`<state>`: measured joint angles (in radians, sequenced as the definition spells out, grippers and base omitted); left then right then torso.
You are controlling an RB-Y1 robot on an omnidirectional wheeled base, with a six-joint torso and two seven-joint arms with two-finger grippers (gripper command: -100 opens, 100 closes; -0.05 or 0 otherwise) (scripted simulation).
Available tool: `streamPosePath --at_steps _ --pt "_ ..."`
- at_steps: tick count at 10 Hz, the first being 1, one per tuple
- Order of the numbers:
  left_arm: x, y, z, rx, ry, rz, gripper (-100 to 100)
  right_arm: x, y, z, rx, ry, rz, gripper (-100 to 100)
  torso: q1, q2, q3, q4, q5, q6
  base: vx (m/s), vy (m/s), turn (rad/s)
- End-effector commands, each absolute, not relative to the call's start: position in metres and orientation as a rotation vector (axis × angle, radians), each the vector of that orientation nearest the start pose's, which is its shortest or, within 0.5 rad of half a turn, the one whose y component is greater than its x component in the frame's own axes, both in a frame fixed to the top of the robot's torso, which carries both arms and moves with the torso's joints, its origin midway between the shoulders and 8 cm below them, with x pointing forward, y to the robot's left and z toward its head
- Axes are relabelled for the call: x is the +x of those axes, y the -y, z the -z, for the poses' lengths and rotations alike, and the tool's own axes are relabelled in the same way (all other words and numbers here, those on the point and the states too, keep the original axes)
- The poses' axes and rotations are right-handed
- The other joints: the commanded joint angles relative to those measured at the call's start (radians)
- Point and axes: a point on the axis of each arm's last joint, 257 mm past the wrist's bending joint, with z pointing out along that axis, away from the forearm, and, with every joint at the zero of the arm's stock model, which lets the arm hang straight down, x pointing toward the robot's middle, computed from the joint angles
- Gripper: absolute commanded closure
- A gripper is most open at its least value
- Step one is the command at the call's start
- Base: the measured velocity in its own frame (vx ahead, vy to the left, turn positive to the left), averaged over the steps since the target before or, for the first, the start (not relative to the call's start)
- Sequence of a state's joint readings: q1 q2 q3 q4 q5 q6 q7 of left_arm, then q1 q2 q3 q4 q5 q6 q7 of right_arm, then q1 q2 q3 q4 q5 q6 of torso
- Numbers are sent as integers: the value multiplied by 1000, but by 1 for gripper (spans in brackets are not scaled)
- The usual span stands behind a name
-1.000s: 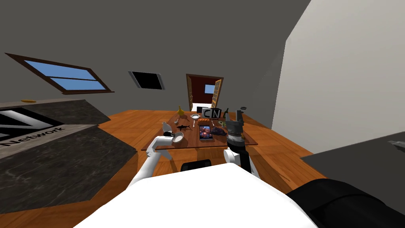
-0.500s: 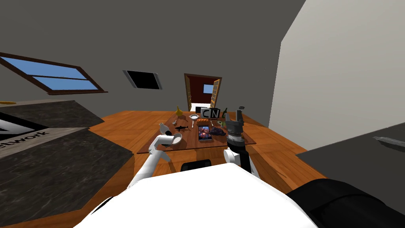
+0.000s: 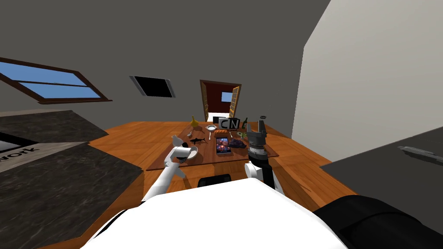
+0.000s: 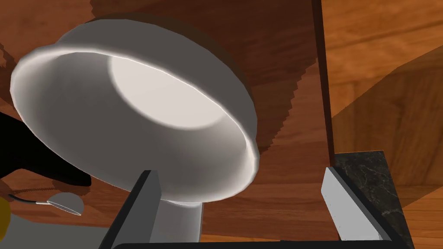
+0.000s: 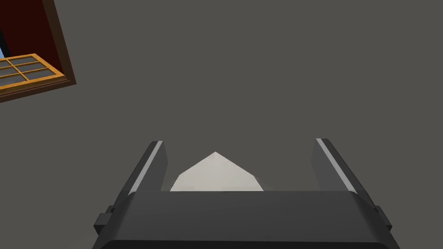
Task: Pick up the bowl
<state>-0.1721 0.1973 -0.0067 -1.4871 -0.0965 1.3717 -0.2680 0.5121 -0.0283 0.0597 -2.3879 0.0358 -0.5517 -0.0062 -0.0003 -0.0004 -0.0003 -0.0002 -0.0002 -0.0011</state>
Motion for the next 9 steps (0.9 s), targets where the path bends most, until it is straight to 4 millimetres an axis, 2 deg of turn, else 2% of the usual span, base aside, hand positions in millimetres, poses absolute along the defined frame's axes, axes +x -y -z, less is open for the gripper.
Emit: streamPosePath --at_steps 1,2,3,5,6,7,8,9 --pt "408 -335 428 -1586 -2233 -84 -100 313 248 -75 506 -550 -1376 0 0 0 0 0 0 0 6 -1 -5" --pt "407 -335 429 -1589 -2235 -87 0 313 248 -75 506 -550 -1376 0 0 1 0 0 0 0 0 0 0" --pt "393 -343 435 -1655 -2206 -54 -100 313 248 -75 506 -550 -1376 0 0 1 1 0 0 0 5 -7 -314" --pt "378 -353 440 -1723 -2167 -24 -100 313 248 -75 506 -550 -1376 0 0 1 1 0 0 0 3 0 -312" --pt "362 -366 448 -1771 -2150 -50 -100 313 247 -75 506 -550 -1376 0 0 1 1 0 0 0 4 -2 -432" --pt "357 -368 446 -1801 -2119 -9 -100 313 247 -75 506 -550 -1376 0 0 2 1 0 0 1 3 -1 -434" --pt "338 -383 455 -1854 -2098 -43 -100 313 247 -75 506 -550 -1376 0 0 2 1 0 0 0 4 1 -297" --pt "328 -385 456 -1882 -2071 -14 -100 313 248 -75 506 -550 -1376 0 0 2 1 0 0 0 4 -3 -328"
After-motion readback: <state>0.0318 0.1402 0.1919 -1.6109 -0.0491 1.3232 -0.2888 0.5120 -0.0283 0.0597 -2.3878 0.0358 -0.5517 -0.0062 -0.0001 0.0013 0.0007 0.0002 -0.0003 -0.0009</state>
